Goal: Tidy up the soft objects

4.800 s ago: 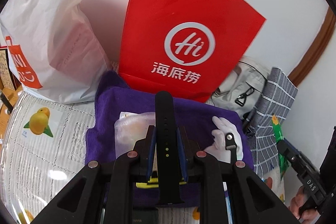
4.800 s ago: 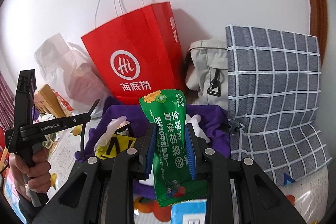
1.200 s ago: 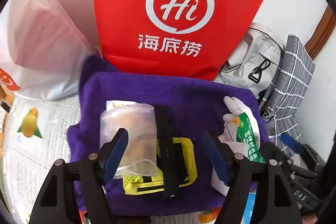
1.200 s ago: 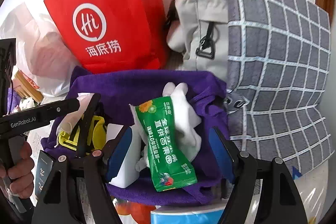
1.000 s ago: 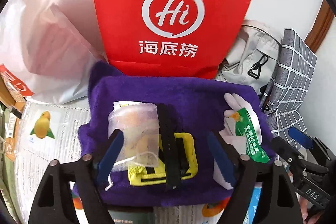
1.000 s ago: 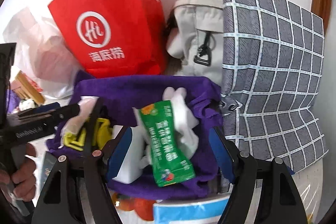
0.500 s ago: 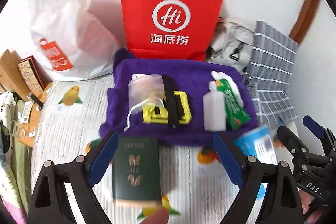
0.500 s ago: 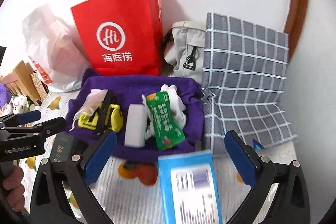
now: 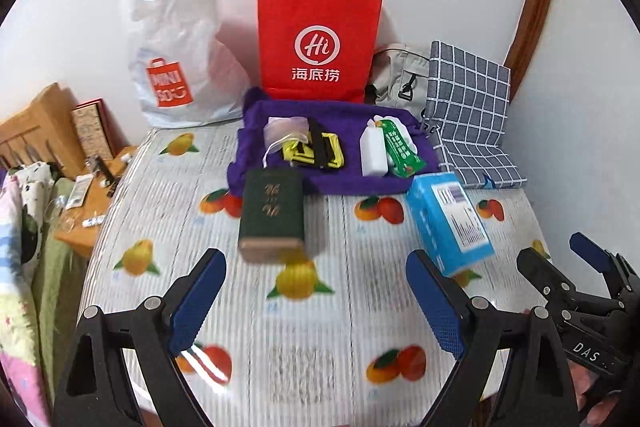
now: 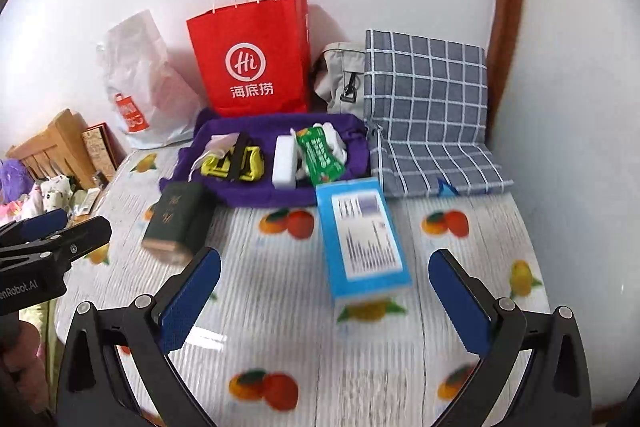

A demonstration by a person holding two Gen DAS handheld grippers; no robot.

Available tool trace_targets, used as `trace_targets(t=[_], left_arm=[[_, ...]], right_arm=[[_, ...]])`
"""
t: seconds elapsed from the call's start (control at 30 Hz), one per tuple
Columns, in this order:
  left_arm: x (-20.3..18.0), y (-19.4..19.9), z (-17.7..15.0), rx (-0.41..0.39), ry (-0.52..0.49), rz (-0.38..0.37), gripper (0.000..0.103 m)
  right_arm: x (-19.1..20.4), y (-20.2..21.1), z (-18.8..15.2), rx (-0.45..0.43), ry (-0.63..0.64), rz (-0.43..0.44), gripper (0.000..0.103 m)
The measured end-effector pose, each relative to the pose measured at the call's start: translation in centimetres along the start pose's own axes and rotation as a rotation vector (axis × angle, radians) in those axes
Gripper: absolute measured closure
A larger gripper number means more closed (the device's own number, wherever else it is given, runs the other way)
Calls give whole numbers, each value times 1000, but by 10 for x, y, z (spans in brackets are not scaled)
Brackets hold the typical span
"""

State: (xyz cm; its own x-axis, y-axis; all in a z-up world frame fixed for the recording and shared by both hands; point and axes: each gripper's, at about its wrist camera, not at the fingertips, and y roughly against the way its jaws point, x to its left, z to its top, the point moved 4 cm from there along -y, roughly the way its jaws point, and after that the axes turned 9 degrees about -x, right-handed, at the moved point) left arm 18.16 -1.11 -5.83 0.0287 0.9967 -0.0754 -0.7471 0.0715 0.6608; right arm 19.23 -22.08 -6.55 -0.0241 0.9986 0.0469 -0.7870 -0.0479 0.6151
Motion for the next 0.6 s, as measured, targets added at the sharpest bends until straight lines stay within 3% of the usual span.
trace_targets(t=[0.3, 0.6], left_arm=[[-8, 49, -38, -41, -2, 16, 12], [-10, 77, -54, -78, -1, 41, 12]], right_arm=[[-11, 61, -42, -22, -2, -16, 1], [-13, 98, -56, -69, -10, -24, 1]])
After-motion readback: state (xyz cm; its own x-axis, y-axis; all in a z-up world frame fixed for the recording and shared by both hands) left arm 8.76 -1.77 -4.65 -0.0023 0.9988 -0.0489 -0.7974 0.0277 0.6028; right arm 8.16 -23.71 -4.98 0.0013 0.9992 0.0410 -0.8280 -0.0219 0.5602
